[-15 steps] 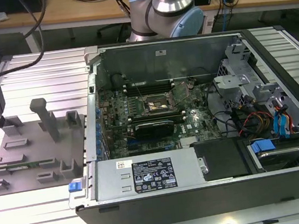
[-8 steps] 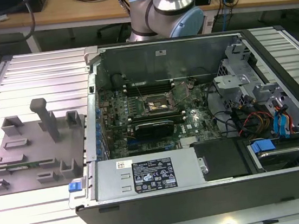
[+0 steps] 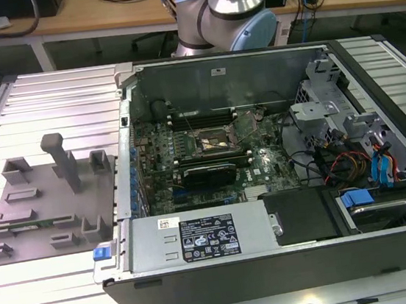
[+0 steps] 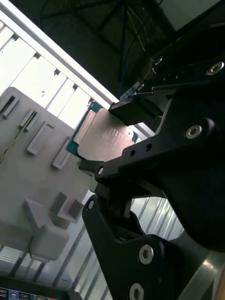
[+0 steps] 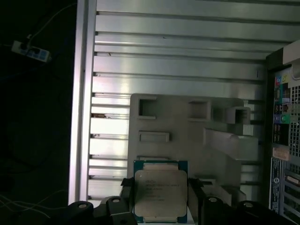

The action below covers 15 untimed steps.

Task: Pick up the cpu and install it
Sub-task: 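Pick up the cpu and move it towards the insertion slot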

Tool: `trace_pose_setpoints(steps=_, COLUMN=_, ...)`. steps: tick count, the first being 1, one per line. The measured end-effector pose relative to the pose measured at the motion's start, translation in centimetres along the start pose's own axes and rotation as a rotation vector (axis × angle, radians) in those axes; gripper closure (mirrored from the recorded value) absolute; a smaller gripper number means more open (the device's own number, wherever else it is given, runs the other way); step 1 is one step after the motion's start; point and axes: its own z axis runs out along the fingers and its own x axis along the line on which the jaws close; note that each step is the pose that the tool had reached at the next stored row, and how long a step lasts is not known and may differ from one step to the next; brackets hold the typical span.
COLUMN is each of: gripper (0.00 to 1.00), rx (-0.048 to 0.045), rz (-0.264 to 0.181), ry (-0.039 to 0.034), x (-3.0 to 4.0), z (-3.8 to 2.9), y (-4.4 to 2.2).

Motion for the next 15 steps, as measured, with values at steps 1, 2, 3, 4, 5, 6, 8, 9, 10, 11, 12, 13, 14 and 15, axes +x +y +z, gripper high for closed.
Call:
trace_pose_setpoints(steps=1, gripper=0.45, rx=0.0, rz=0.0, ry=0.0, x=-0.01, z=-0.32, y=0.01)
trace_pose_setpoints(steps=2, gripper=0.45, rx=0.0, rz=0.0, ry=0.0, x=-0.01, z=-0.66, y=0.02)
trace_pose_setpoints(steps=3, gripper=0.45, rx=0.0, rz=0.0, ry=0.0, x=-0.01, z=-1.0, y=0.03)
trace_pose_setpoints(steps=4, gripper=0.45, rx=0.0, rz=0.0, ry=0.0, x=-0.02, z=-1.32, y=0.04)
trace_pose_setpoints(steps=5, gripper=0.45, rx=0.0001, rz=0.0, ry=0.0001, x=-0.02, z=-1.75, y=0.05)
trace_pose_setpoints(steps=6, gripper=0.45, rx=0.0, rz=0.0, ry=0.0, x=-0.02, z=-2.04, y=0.06)
trace_pose_setpoints(steps=8, gripper=0.45, rx=0.0, rz=0.0, ry=-0.0001, x=-0.03, z=-2.57, y=0.08)
trace_pose_setpoints(steps=9, gripper=0.45, rx=0.0001, rz=0.0, ry=0.0, x=-0.03, z=-2.9, y=0.09)
trace_pose_setpoints(steps=10, gripper=0.45, rx=0.0001, rz=0.0, ry=0.0001, x=-0.03, z=-3.21, y=0.1)
trace_pose_setpoints(steps=11, gripper=0.45, rx=0.0, rz=0.0, ry=0.0, x=-0.04, z=-3.53, y=0.11)
trace_pose_setpoints(steps=12, gripper=0.45, rx=0.0, rz=0.0, ry=0.0, x=-0.04, z=-3.81, y=0.12)
trace_pose_setpoints(steps=13, gripper=0.45, rx=0.0, rz=0.0, ry=0.0, x=-0.04, z=-4.16, y=0.13)
trace_pose_setpoints(steps=14, gripper=0.45, rx=0.0, rz=0.0, ry=0.0, x=-0.05, z=-4.4, y=0.14)
trace_pose_setpoints(steps=15, gripper=0.45, rx=0.0001, rz=0.0, ry=0.0001, x=-0.05, z=-4.61, y=0.14)
